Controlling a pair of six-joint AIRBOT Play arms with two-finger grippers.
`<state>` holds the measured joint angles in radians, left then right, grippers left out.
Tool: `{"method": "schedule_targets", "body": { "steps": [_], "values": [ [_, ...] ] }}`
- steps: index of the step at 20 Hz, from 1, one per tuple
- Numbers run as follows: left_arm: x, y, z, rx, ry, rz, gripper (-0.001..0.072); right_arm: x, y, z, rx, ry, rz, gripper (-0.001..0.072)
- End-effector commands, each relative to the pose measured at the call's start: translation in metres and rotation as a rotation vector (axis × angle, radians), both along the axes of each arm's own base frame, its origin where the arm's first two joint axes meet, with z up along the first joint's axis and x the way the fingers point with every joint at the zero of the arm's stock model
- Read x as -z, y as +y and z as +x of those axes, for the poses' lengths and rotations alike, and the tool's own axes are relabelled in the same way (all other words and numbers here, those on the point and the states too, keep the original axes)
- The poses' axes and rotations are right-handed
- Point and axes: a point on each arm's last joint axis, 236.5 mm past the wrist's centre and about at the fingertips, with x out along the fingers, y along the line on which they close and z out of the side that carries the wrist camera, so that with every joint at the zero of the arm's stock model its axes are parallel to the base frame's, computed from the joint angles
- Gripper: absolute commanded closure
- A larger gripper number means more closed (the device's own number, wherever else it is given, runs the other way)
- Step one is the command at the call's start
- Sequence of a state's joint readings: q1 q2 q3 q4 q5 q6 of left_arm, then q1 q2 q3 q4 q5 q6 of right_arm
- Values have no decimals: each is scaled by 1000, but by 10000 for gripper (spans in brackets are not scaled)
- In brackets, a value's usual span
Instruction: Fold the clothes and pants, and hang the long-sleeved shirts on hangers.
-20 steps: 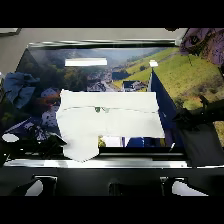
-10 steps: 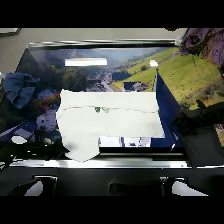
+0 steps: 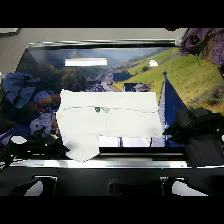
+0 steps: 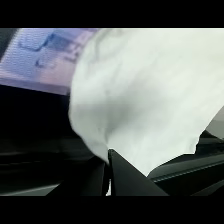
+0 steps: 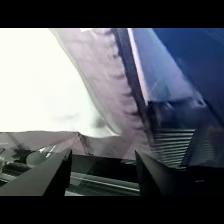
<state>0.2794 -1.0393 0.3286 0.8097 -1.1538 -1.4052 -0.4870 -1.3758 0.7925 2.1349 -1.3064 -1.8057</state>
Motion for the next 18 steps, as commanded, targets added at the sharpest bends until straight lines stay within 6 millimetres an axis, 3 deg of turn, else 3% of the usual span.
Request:
{"method": "schedule_targets", "body": {
  "steps": [1,7,9,11,15,18],
  "values": [
    [0,0,0,-2,-1,-2,685,9,8,4,25,-39,25,238],
    [0,0,0,-2,-1,-2,686,23,13,12,78,-89,36,257],
    [0,0,1,-3,-3,0,685,27,15,9,71,-85,38,439],
    [-1,0,1,-3,-4,0,686,27,15,9,59,-92,36,675],
    [-26,2,11,39,-55,3,688,9,12,9,99,-93,17,679],
    [-52,21,8,79,-77,112,689,-17,16,-11,98,-45,2,680]
  ]
}}
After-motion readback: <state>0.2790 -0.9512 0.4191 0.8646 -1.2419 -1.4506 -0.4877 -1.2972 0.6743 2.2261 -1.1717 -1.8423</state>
